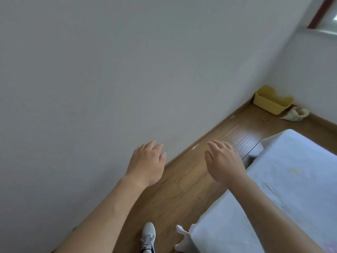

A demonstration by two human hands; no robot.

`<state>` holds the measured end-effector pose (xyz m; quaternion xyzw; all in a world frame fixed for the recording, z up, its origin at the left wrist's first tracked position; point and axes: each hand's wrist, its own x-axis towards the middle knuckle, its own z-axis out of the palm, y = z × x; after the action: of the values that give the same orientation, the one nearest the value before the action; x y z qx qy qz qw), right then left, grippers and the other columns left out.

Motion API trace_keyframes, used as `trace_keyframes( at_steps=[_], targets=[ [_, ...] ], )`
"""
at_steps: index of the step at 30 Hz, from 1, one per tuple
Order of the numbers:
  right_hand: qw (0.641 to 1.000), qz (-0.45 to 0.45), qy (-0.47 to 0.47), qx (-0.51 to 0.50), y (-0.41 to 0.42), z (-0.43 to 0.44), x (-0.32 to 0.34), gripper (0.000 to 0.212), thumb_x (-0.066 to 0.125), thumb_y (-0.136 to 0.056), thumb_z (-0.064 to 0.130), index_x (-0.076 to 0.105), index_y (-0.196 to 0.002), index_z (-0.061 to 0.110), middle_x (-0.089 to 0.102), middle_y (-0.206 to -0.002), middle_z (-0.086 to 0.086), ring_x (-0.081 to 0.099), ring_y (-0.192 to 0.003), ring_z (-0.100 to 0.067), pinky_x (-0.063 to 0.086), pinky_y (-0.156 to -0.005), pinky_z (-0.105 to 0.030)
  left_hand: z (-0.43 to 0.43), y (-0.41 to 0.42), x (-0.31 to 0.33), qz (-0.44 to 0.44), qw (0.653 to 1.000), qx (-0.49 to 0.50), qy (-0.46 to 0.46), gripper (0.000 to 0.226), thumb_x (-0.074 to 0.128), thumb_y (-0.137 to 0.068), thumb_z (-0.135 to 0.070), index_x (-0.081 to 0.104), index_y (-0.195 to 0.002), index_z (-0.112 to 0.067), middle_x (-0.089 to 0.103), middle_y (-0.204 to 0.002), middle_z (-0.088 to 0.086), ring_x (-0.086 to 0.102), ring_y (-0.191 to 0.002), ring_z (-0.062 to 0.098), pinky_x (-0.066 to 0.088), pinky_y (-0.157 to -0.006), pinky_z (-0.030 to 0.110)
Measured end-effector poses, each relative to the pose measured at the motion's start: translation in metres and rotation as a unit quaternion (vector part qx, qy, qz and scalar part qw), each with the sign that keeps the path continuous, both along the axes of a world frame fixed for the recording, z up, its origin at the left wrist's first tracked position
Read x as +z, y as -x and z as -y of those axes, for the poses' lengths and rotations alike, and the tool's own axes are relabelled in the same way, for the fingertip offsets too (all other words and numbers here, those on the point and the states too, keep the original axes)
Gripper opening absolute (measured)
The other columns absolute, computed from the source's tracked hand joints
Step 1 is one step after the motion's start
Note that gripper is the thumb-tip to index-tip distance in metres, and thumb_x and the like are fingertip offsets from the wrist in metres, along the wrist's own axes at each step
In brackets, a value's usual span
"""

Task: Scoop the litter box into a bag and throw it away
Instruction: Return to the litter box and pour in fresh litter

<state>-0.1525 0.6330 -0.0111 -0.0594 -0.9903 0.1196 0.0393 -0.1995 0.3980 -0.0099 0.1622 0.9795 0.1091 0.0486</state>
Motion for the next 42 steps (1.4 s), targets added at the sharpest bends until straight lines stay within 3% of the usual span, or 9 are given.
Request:
trace_keyframes(
  at_steps=[4, 9, 16, 23, 34, 37, 42],
  targets=[
    [0.998, -0.016, 0.008, -0.064, 0.032, 0.012, -0.008, 0.026, 0.044, -0.098, 0.025, 0.061, -0.110, 0.010, 0.063, -0.116, -0.003, 0.052, -0.114, -0.026, 0.044, -0.091, -0.039, 0.006, 0.058, -0.011, 0.009, 0.999, -0.043, -0.023, 0.047, 0.033, -0.103, -0.035, 0.045, -0.144, -0.018, 0.036, -0.156, 0.008, 0.031, -0.144, 0.024, 0.025, -0.119, 0.041],
    [0.988, -0.024, 0.012, -0.152, 0.059, 0.021, -0.007, 0.030, 0.032, -0.091, 0.031, 0.056, -0.097, 0.013, 0.056, -0.096, 0.003, 0.052, -0.097, -0.021, 0.047, -0.084, -0.037, 0.008, 0.125, -0.010, 0.010, 0.994, -0.109, -0.019, 0.043, 0.034, -0.102, -0.032, 0.050, -0.139, -0.018, 0.039, -0.154, 0.009, 0.033, -0.142, 0.025, 0.026, -0.118, 0.040],
    [0.967, -0.017, 0.015, -0.254, 0.074, -0.007, -0.006, 0.023, 0.038, -0.090, 0.027, 0.056, -0.089, 0.013, 0.058, -0.091, 0.002, 0.054, -0.093, -0.025, 0.048, -0.078, -0.038, -0.043, 0.183, -0.010, 0.025, 0.980, -0.194, -0.030, 0.044, 0.033, -0.103, -0.032, 0.045, -0.143, -0.018, 0.037, -0.156, 0.007, 0.030, -0.144, 0.023, 0.024, -0.120, 0.040],
    [0.945, 0.011, 0.038, -0.323, 0.103, -0.079, -0.020, 0.029, 0.044, -0.097, 0.024, 0.061, -0.111, 0.005, 0.063, -0.115, -0.009, 0.053, -0.109, -0.028, 0.045, -0.091, -0.041, -0.129, 0.240, -0.020, 0.022, 0.968, -0.249, -0.010, 0.045, 0.031, -0.103, -0.034, 0.047, -0.141, -0.017, 0.040, -0.153, 0.006, 0.032, -0.143, 0.023, 0.026, -0.119, 0.042],
    [0.946, -0.012, 0.053, -0.321, 0.182, -0.238, -0.013, 0.028, 0.042, -0.096, 0.027, 0.060, -0.110, 0.010, 0.063, -0.113, -0.004, 0.055, -0.107, -0.026, 0.046, -0.090, -0.039, -0.302, 0.328, -0.008, 0.027, 0.962, -0.273, -0.002, 0.045, 0.030, -0.103, -0.033, 0.044, -0.144, -0.017, 0.041, -0.152, 0.003, 0.032, -0.143, 0.019, 0.024, -0.120, 0.038],
    [0.936, -0.009, 0.064, -0.345, 0.197, -0.277, -0.009, 0.033, 0.043, -0.098, 0.027, 0.059, -0.121, 0.009, 0.062, -0.125, -0.005, 0.053, -0.117, -0.026, 0.043, -0.097, -0.039, -0.338, 0.349, -0.006, 0.038, 0.962, -0.272, 0.001, 0.045, 0.031, -0.103, -0.034, 0.045, -0.143, -0.017, 0.043, -0.150, 0.002, 0.034, -0.141, 0.019, 0.027, -0.118, 0.039],
    [0.924, 0.018, 0.084, -0.374, 0.238, -0.336, -0.015, 0.033, 0.043, -0.098, 0.028, 0.060, -0.113, 0.004, 0.064, -0.116, -0.008, 0.055, -0.108, -0.027, 0.043, -0.091, -0.039, -0.410, 0.391, -0.008, 0.055, 0.958, -0.283, -0.007, 0.043, 0.032, -0.104, -0.033, 0.047, -0.141, -0.017, 0.047, -0.146, 0.001, 0.039, -0.136, 0.018, 0.028, -0.114, 0.036]
  ],
)
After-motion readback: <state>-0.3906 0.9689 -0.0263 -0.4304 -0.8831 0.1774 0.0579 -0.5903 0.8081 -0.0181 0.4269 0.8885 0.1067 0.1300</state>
